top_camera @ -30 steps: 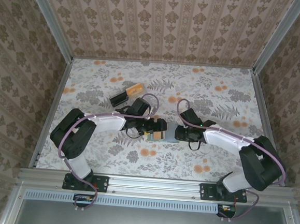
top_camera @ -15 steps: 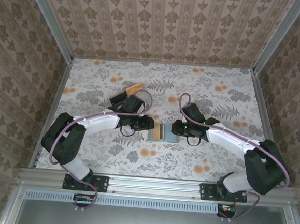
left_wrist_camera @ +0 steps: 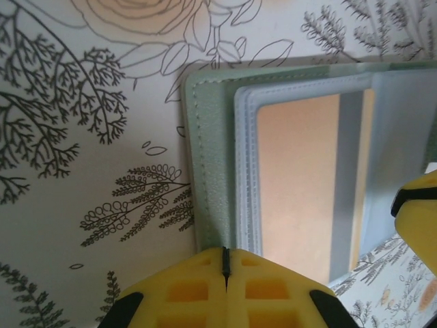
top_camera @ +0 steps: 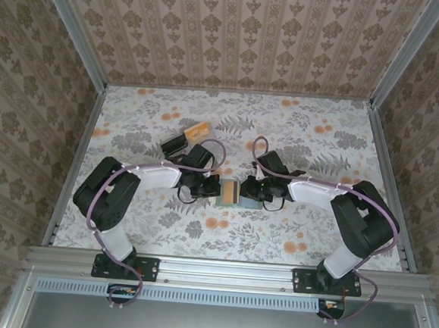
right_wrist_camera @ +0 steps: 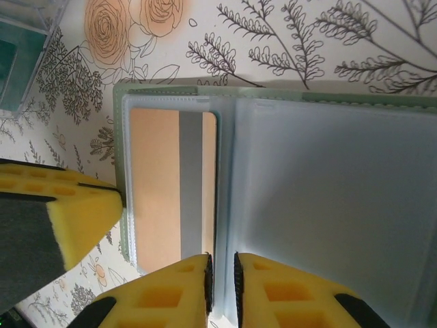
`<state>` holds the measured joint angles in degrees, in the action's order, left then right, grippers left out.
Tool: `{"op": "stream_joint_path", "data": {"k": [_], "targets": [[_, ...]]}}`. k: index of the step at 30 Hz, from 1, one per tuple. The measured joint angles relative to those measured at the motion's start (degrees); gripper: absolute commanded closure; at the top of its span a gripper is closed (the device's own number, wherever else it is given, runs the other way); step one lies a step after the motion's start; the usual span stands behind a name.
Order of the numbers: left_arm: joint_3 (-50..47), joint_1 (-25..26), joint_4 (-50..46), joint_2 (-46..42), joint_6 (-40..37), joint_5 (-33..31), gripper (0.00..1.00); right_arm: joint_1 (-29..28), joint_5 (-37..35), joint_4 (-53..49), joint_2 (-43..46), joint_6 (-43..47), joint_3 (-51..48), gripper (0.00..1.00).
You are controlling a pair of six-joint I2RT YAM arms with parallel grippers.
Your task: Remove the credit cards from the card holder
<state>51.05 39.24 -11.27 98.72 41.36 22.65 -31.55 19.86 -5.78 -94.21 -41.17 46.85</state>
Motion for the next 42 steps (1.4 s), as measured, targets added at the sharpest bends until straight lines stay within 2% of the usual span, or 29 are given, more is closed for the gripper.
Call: {"op": "stream_joint_path", "data": {"k": [18,24,42], "targets": [[0.81,0.81,0.09,1.09,0.0,0.42,1.0,0.0,3.52,3.5,-4.13,-1.51,0.42,0.81],[0.92,0.85,-0.02,1.22,0.0,0.42,1.0,0.02,3.52,3.5,-4.15,-2.19,0.42,1.0],[1.27,0.92,-0.7,1.31,-0.02,-0.02,1.0,2.82,3.5,3.87,0.52,-2.34,-3.85,1.0]]}}
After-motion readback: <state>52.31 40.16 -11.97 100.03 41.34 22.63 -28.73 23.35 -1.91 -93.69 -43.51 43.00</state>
